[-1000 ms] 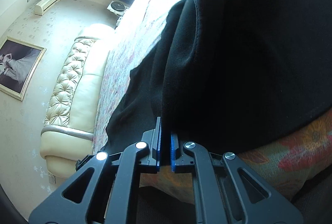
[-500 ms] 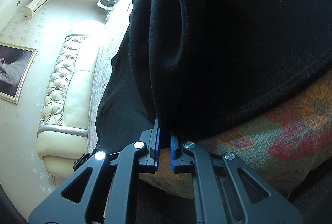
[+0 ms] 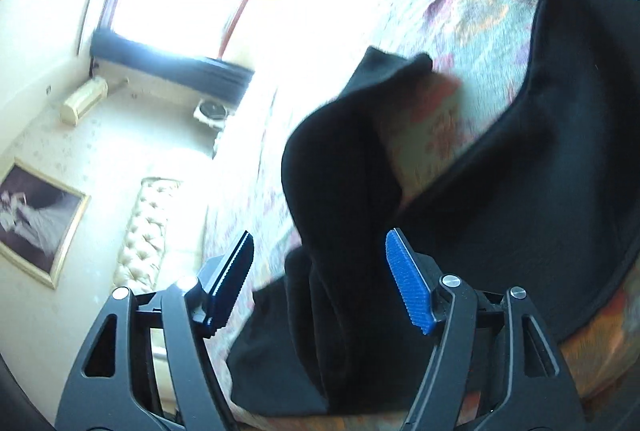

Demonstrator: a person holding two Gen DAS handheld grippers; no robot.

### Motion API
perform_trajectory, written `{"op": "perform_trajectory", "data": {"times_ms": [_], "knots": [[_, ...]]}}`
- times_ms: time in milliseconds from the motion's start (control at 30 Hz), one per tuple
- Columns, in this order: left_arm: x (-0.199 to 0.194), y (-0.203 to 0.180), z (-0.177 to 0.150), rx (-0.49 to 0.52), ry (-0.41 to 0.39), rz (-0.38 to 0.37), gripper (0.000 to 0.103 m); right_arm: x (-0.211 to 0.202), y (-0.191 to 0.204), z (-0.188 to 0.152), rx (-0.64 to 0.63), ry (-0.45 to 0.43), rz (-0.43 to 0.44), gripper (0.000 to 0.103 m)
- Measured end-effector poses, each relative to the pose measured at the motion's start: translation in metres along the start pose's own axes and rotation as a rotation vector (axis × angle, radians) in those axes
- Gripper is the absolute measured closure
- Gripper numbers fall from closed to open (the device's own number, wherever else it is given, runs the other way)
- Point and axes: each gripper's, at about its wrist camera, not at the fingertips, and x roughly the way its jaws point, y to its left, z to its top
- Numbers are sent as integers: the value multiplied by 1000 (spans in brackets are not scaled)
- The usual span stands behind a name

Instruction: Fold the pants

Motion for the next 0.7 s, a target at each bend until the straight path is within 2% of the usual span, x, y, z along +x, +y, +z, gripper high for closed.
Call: {"op": "perform_trajectory", "data": {"times_ms": [133,267,333,400,433,533,700], "knots": [[46,-41,-16,-26,92,-69,18,46,-22,62,118,-23,-1,30],[83,-77,-38,-38,181,-134,18,97,-55,95,295,16,42,30],[97,-96,-49,0,227,-145,18,106,-68,101,341,-11,65,41],[106,-114,-60,35,265,-148,18,111,-63,105,260,-3,24,80],[109,-119,-64,46,276,-149,18,107,-58,107,207,-4,-5,85],[114,-131,-74,73,291,-161,18,88,-43,112,102,-38,6,91],[122,-147,-82,88,312,-188,18,15,-27,124,-4,-70,58,93]]}}
